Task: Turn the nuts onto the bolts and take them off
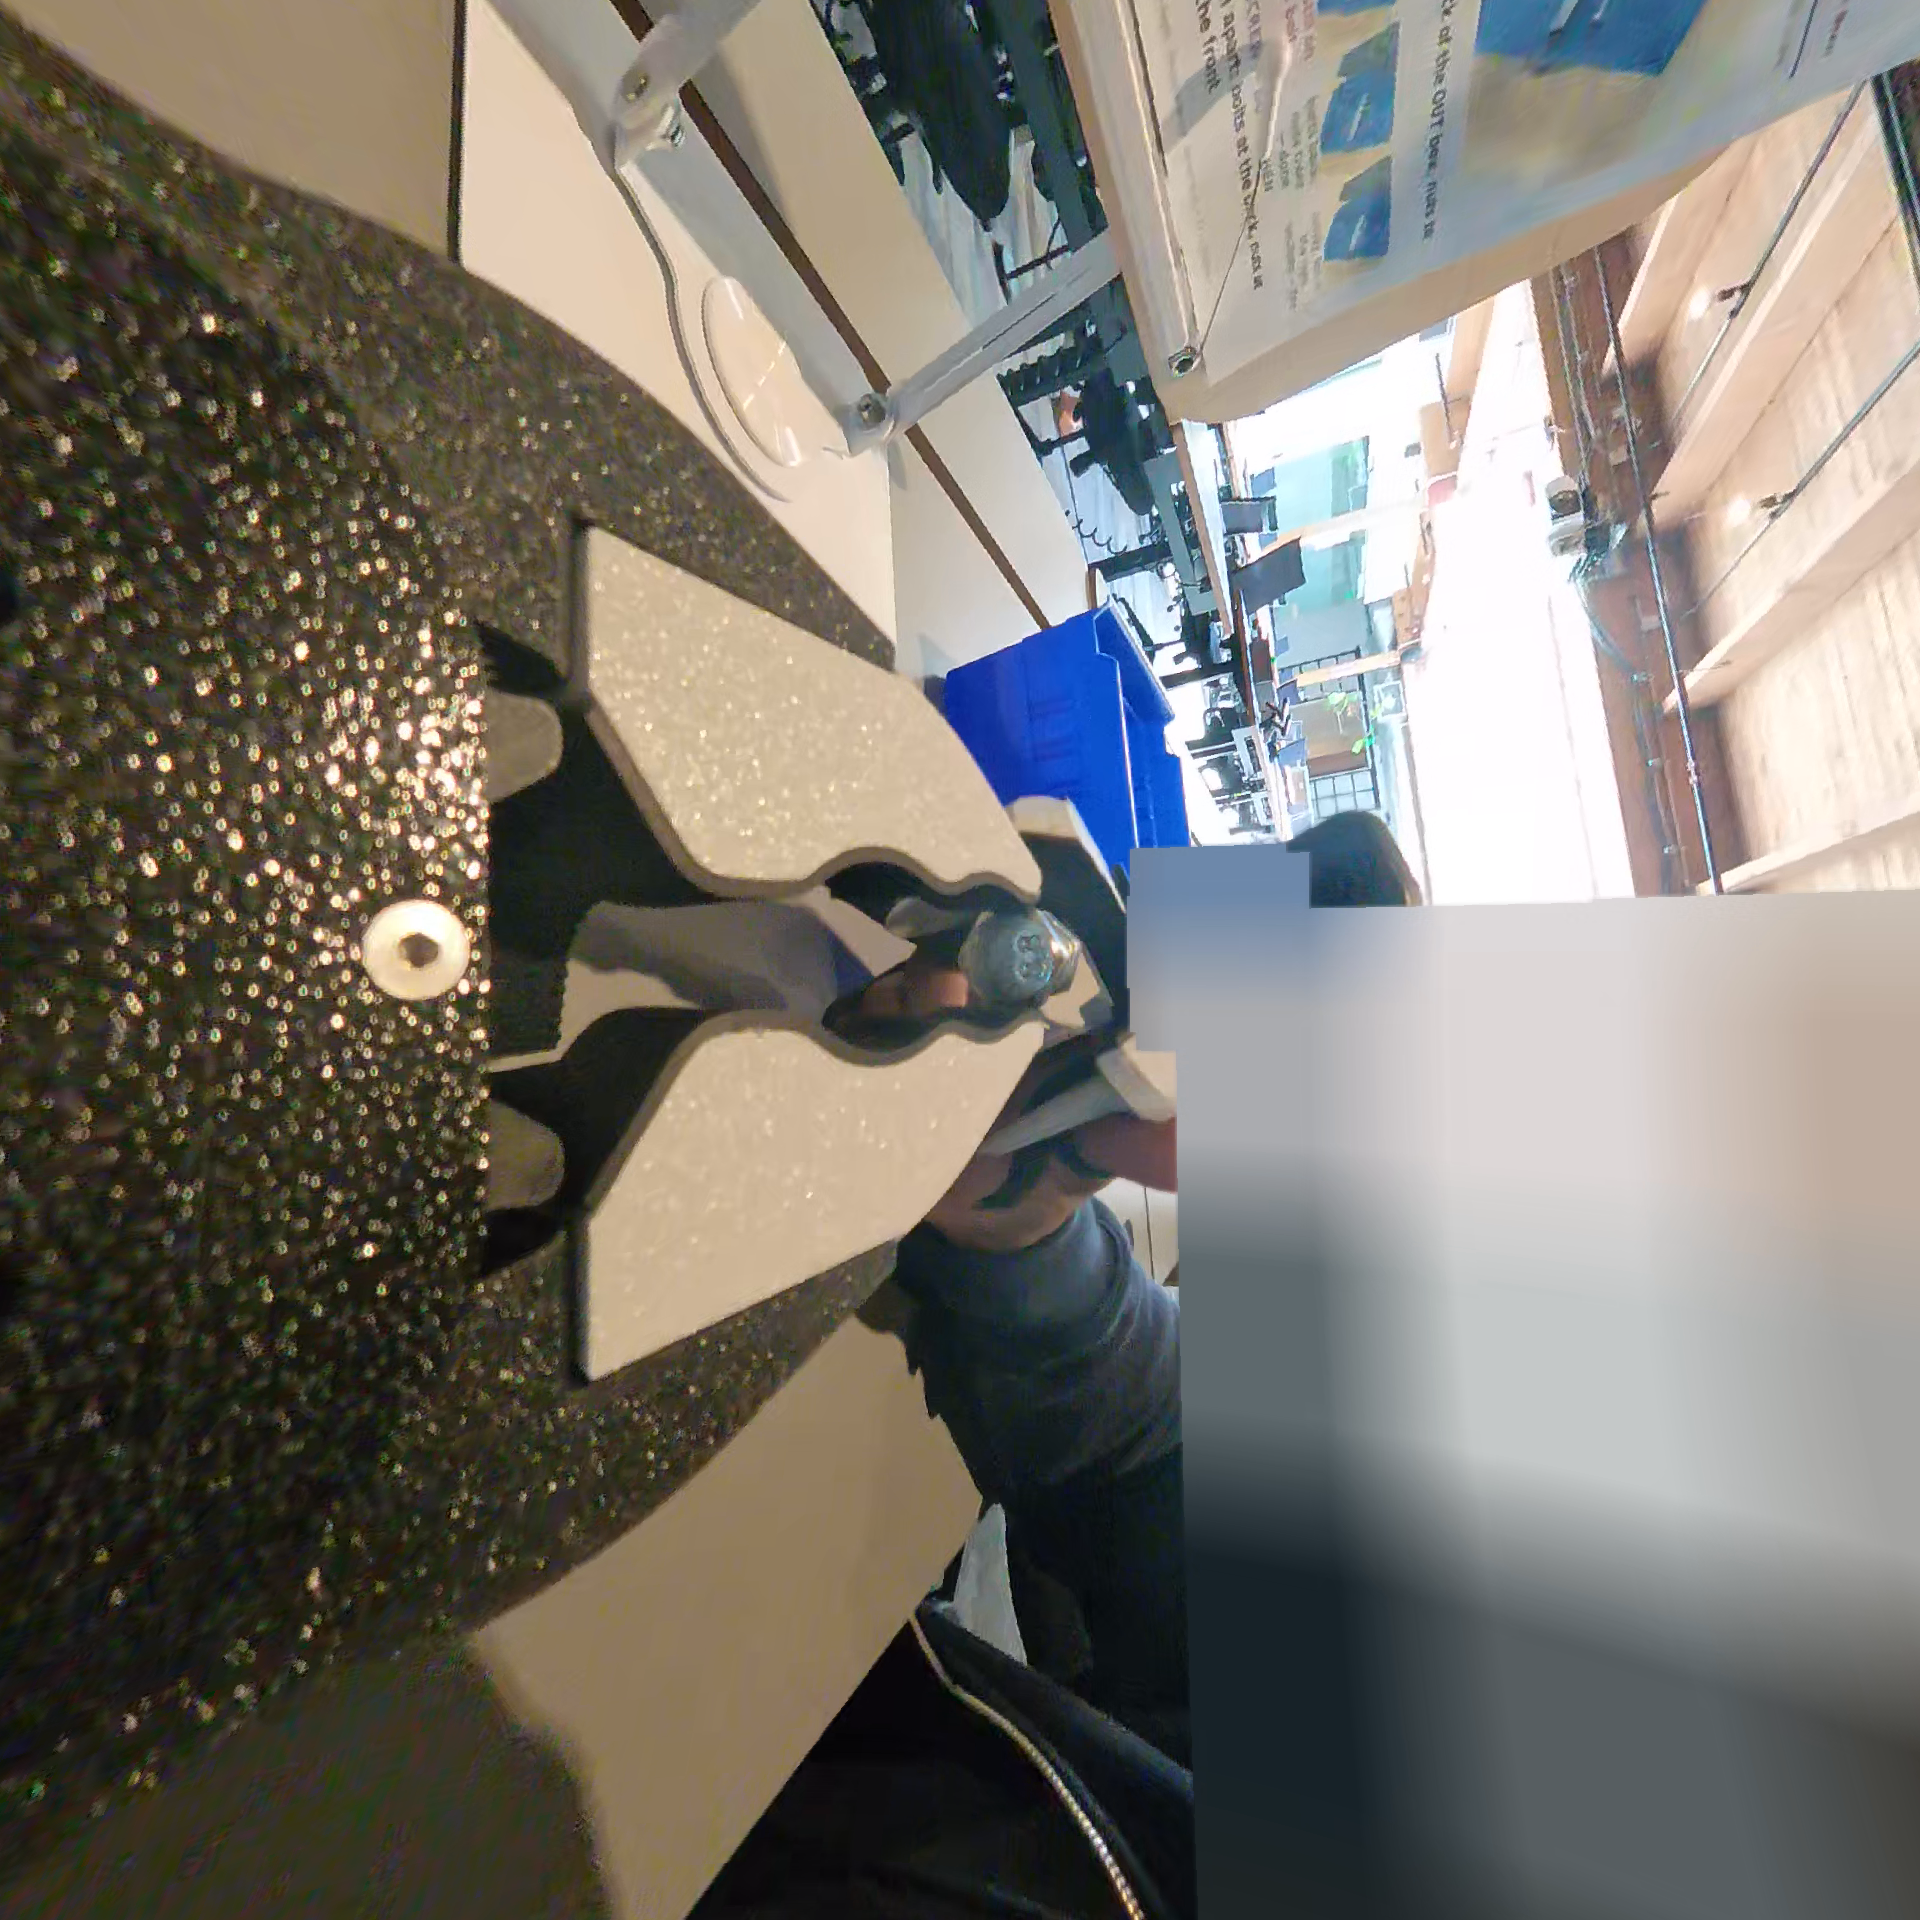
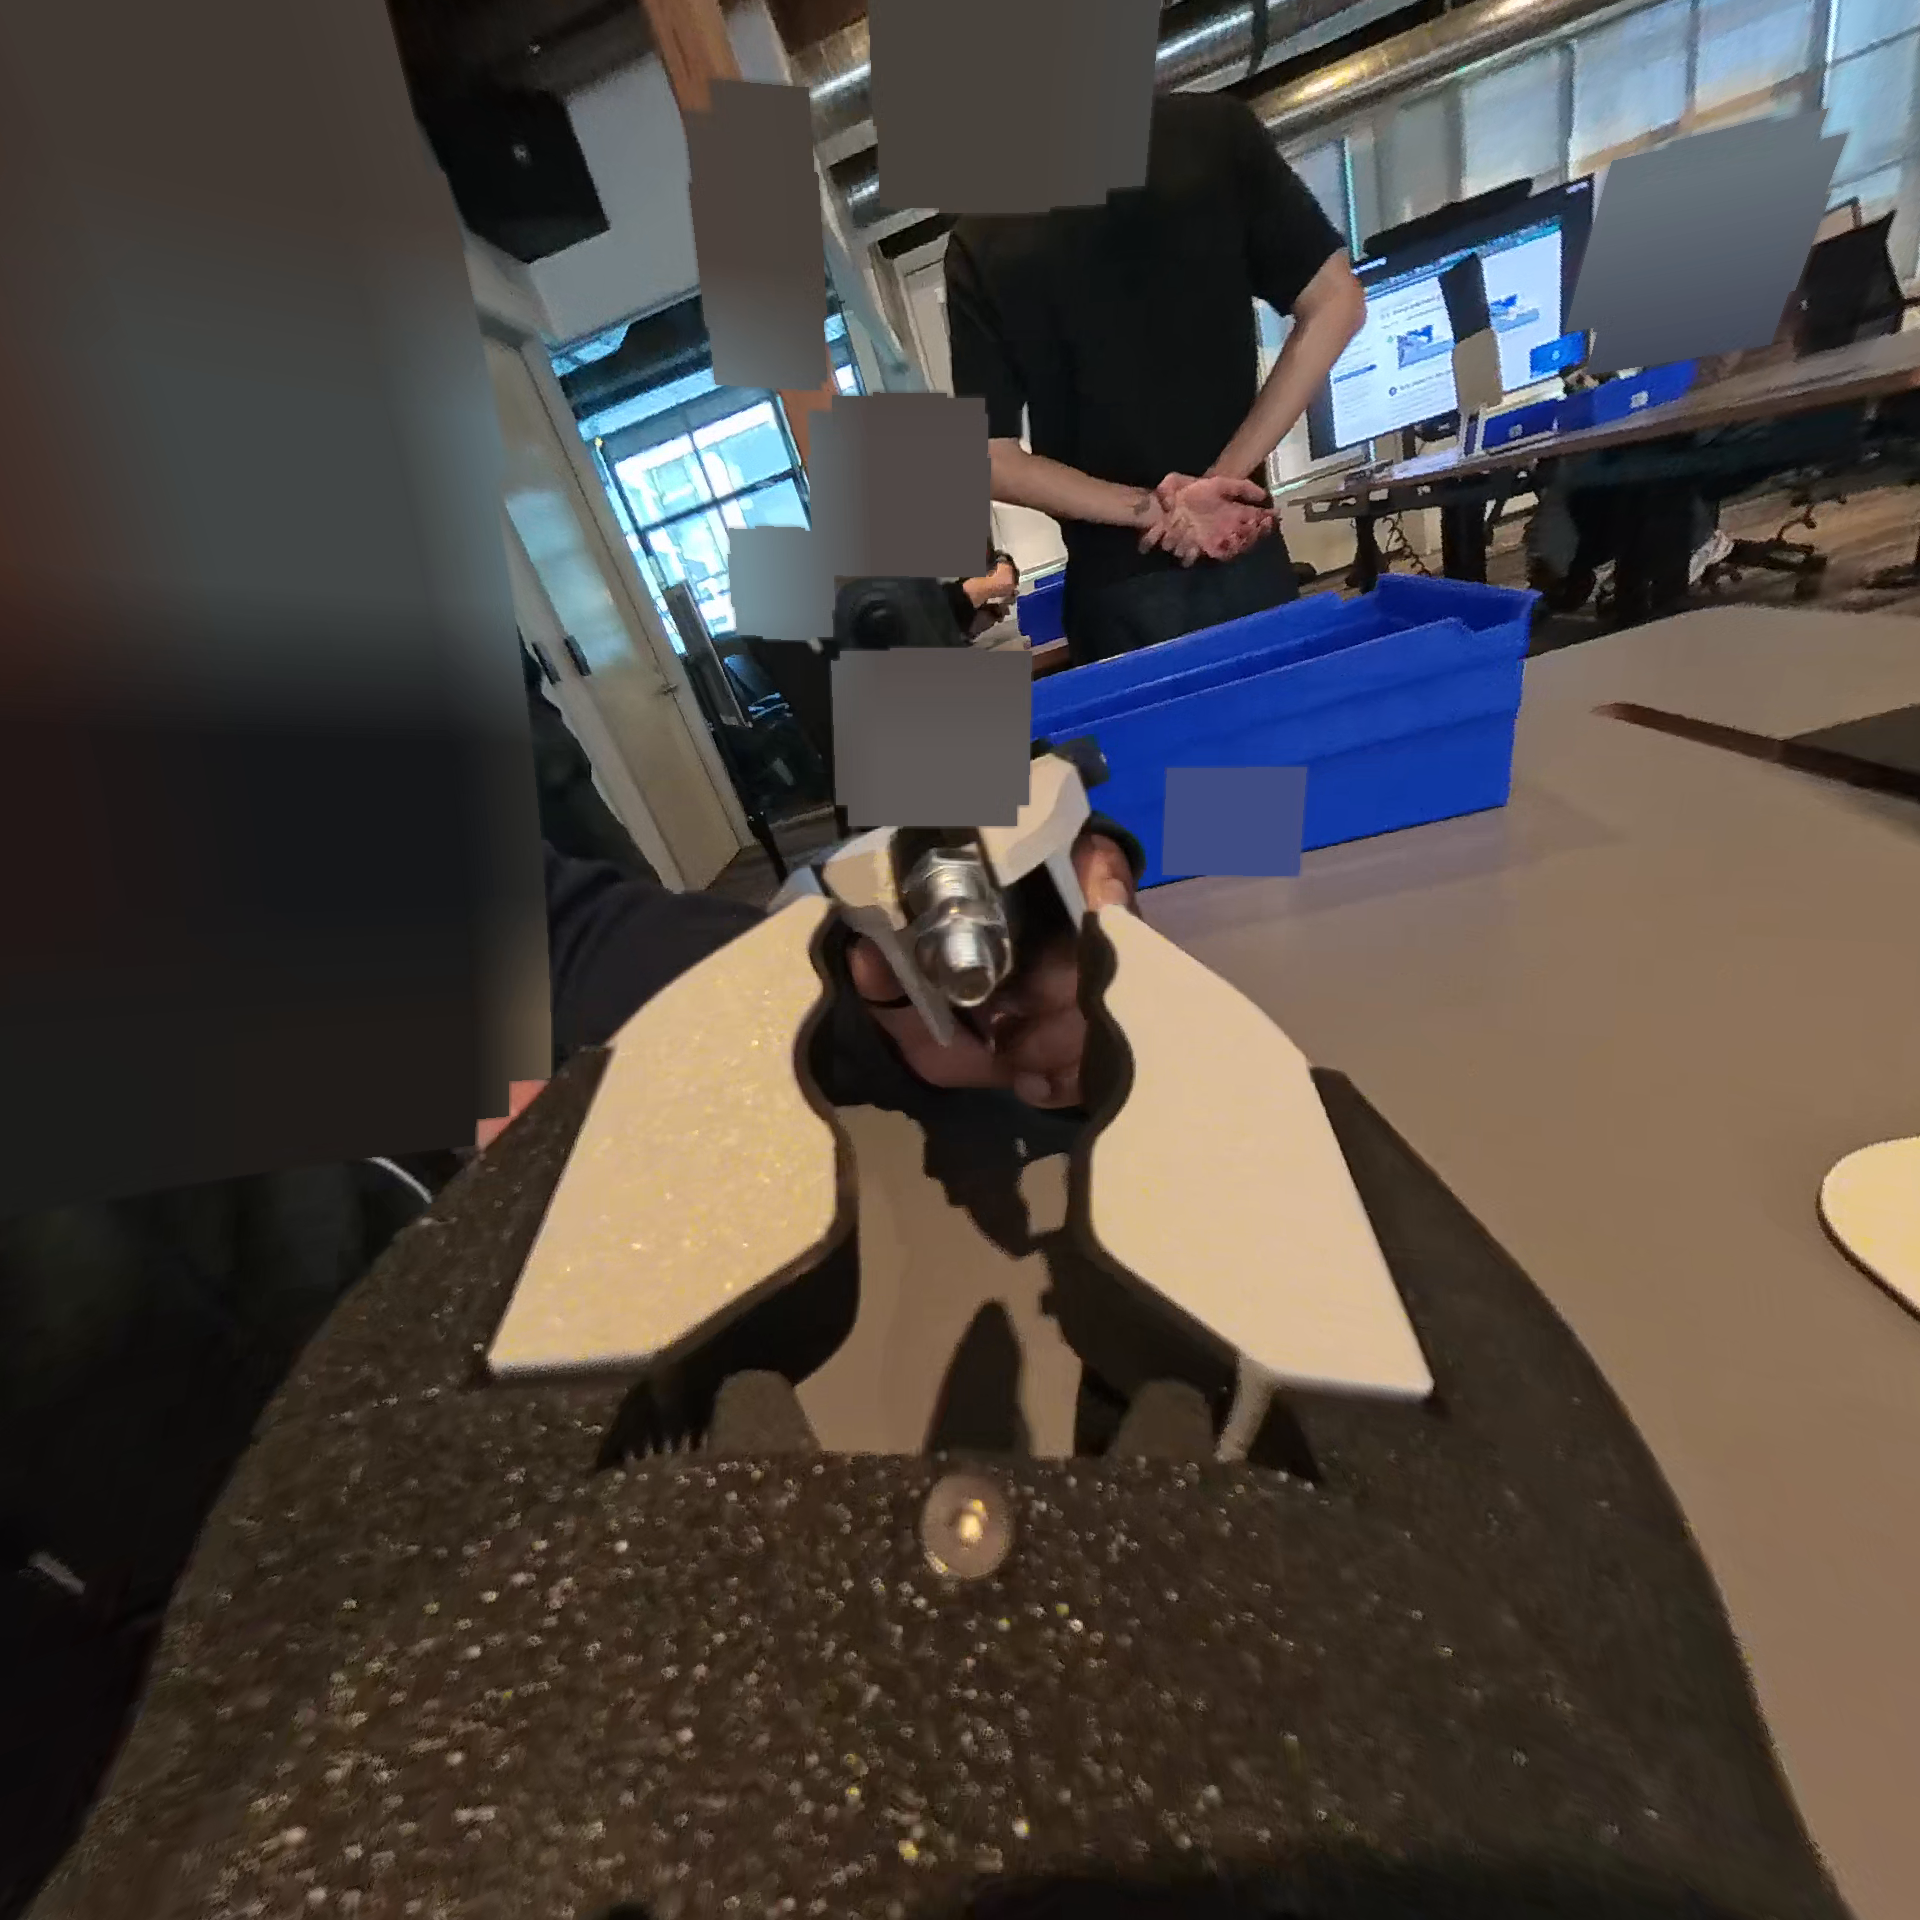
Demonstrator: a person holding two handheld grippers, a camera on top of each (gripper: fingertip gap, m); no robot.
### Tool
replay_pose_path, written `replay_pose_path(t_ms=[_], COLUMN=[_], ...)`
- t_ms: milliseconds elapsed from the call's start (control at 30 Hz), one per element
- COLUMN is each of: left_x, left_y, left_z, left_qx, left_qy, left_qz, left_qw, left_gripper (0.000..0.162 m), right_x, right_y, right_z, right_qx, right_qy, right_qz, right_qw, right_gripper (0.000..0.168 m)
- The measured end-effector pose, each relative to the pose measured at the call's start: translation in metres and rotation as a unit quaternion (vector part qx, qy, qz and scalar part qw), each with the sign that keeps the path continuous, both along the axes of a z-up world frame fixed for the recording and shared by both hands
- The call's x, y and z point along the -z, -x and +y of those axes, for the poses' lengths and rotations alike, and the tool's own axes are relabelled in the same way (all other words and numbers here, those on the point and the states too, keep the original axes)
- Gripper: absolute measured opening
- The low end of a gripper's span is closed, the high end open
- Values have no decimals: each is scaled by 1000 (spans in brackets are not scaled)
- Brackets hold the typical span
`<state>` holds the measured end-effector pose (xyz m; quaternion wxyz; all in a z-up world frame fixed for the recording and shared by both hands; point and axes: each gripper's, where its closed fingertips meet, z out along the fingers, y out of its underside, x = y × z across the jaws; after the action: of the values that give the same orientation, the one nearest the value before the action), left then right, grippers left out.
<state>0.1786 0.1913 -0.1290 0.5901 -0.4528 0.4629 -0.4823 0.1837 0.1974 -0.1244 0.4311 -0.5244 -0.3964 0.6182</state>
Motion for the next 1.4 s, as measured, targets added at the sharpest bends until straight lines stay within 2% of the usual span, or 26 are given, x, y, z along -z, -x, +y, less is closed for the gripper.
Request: replay_pose_path(t_ms=[167, 267, 367, 467, 567, 667, 700, 733, 767, 867, 1000, 1133, 1267, 1300, 1367, 1400], left_x=[4, 4, 3, 3, 3, 5, 5, 5, 4, -2, -8, -9, -9, -9, -9, -9], left_y=[-2, -4, -5, -6, -7, -8, -8, -8, -8, -5, 0, -1, -2, -2, -3, -4], left_z=[-1, -4, -4, 0, 2, 4, 4, 4, 4, 4, 2, -1, -1, -2, -4, -4], left_qx=[9, 12, 14, 19, 49, 84, 94, 99, 97, 79, 36, 7, 0, 1, 8, 10], left_qy=[1, -6, 6, 42, 116, 192, 210, 219, 216, 179, 86, 25, 13, 13, 15, 20], left_qz=[6, 12, 9, 4, -9, -19, -24, -28, -32, -42, -37, -18, -14, -13, -12, -12], left_qw=[1000, 1000, 1000, 999, 992, 978, 973, 970, 971, 980, 995, 999, 1000, 1000, 1000, 1000], left_gripper=[16, 16, 16, 16, 16, 16, 16, 16, 16, 16, 16, 16, 16, 16, 16, 16], right_x=[1, 4, 4, 5, 6, 9, 9, 9, 8, -1, -7, -8, -5, -4, -2, -1], right_y=[2, 3, 3, 2, 0, 0, 0, 0, 0, 0, -3, -2, 3, 4, 6, 6], right_z=[-7, -7, -7, -4, -2, 0, -1, -1, -2, 0, 6, 7, 1, -1, -7, -8], right_qx=[-2, -5, 2, 37, 97, 161, 176, 184, 182, 156, 108, 55, 31, 25, 13, 18], right_qy=[-50, -47, -70, -139, -280, -432, -460, -466, -451, -346, -192, -70, -52, -53, -68, -82], right_qz=[-1, -6, -17, -42, -89, -139, -144, -143, -135, -91, -42, -3, -5, -8, -15, -22], right_qw=[999, 999, 997, 989, 951, 876, 858, 854, 864, 921, 974, 996, 998, 998, 997, 996], right_gripper=[33, 18, 17, 17, 17, 17, 17, 17, 21, 51, 57, 56, 54, 47, 19, 19])
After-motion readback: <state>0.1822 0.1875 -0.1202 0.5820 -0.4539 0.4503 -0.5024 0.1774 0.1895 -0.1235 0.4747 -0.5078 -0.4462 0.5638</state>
